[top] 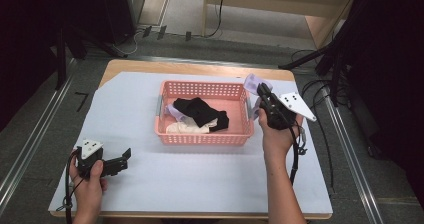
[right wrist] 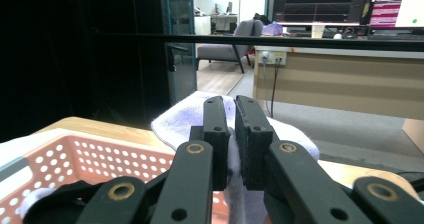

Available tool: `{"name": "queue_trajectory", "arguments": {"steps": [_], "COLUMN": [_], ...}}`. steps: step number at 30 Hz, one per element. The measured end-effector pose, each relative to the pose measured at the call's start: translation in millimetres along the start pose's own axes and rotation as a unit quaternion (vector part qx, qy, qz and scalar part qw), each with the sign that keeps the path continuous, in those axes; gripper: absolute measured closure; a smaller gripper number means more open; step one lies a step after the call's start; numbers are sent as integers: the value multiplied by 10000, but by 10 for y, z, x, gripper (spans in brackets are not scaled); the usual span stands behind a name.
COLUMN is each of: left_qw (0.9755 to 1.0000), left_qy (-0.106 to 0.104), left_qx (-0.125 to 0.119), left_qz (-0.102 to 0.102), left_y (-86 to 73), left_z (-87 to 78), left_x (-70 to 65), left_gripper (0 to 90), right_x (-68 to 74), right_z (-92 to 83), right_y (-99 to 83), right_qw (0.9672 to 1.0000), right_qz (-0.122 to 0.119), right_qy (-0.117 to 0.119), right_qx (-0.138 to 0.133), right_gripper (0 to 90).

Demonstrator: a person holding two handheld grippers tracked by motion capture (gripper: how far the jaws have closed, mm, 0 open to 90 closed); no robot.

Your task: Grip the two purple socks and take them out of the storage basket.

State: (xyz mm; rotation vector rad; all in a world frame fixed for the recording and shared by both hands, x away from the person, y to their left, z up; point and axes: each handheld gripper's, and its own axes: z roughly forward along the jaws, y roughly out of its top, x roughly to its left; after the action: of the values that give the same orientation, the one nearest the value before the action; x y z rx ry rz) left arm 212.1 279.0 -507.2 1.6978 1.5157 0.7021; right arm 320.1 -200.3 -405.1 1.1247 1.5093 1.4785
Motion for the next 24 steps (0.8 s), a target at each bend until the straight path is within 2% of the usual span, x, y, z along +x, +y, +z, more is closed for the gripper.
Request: {"name": "queue_trajectory", "arguments": {"steps": [8, 12, 18, 19, 24], "left_qw": [10000, 10000, 10000, 10000, 10000], "left_qy": [5, 16, 23, 25, 24], "left_qx": [12, 11, 21, 19, 17], "left_qz": [11, 18, 31, 28, 28], "left_y": [-1, -1, -1, -1, -1], "left_z": [-3, -3, -4, -5, -5], "left_x": [-2, -4, -7, -7, -7], "left_gripper": [0, 0, 0, 0, 0], "right_x": [-185, -265, -382, -429, -489], "right_z": [-93, -141, -184, -197, -221], "right_y": [-90, -169, -338, -419, -576], "right_qw": [9998, 9994, 9983, 9978, 9961], "right_qz": [-2, 87, 116, 130, 181], "right_qy": [-177, -300, -434, -482, -548], "right_qx": [98, 179, 376, 444, 660], "right_gripper": [839, 836, 836, 835, 833]}}
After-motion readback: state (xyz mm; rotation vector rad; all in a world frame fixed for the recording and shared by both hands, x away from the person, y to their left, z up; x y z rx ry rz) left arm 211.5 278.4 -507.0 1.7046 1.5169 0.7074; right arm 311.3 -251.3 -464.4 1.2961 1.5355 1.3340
